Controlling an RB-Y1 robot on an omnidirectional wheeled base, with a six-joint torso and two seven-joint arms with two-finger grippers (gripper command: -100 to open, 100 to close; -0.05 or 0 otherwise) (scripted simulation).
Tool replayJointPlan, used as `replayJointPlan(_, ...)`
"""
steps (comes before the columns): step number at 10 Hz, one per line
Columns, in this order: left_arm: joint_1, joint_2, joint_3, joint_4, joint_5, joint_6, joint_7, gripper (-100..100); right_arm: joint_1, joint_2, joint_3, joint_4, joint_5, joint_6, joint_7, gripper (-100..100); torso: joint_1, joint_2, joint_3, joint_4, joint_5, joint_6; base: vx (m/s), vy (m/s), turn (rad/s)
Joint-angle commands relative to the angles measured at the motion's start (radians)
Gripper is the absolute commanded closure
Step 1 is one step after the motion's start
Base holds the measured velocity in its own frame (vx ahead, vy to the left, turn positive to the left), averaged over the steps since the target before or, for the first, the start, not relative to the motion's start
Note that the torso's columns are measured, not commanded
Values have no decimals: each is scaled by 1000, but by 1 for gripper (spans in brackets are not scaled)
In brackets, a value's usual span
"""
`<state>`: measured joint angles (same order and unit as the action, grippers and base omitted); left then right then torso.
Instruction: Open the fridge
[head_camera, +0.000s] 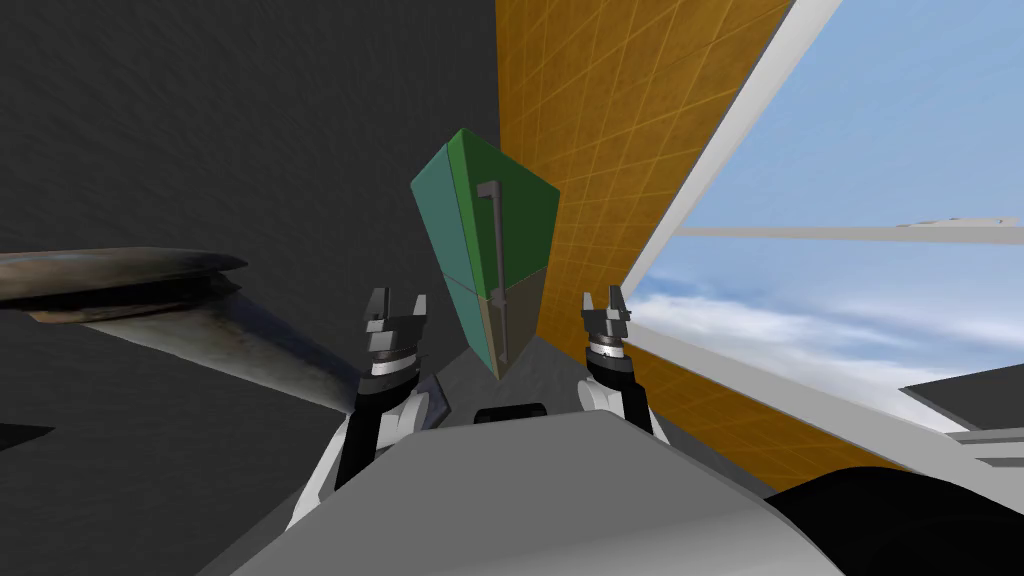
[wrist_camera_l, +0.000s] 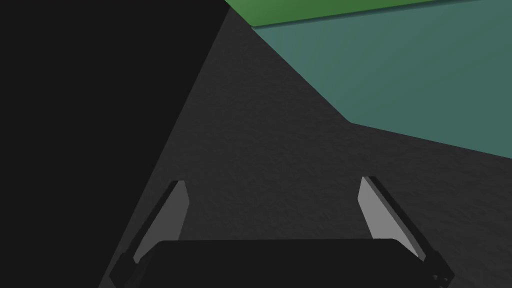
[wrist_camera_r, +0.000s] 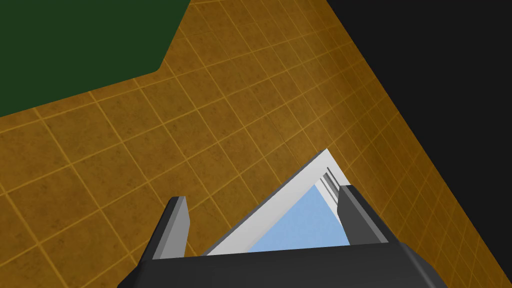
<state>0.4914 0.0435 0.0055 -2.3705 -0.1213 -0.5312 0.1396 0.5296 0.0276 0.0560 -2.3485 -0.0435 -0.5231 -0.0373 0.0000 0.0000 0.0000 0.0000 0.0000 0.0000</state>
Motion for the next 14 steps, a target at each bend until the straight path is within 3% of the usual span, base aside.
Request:
replayJointPlan(1, 0, 0, 0, 0, 0, 0, 0, 0, 0, 0, 0, 0, 0, 0, 0, 0, 0, 41, -82, 41, 0, 0, 0, 0, 0)
replayJointPlan(9, 0, 0, 0, 0, 0, 0, 0, 0, 0, 0, 0, 0, 0, 0, 0, 0, 0, 618, -1234, 617, 0, 0, 0, 0, 0)
replayJointPlan(10, 1, 37, 10, -7, 5, 21, 7, -100, 0, 0, 0, 0, 0, 0, 0, 0, 0, 691, -1382, 691, 0, 0, 8, -17, -18)
replayJointPlan(11, 2, 54, 16, -11, 8, 34, 11, -100, 0, 0, 0, 0, 0, 0, 0, 0, -1, 725, -1451, 724, 0, 0, 9, -29, -17)
replayJointPlan(14, 5, 116, 41, -24, 20, 91, 28, -100, 0, 0, 0, 0, 0, 0, 0, 0, -1, 737, -1476, 738, 0, 0, 14, -38, -18)
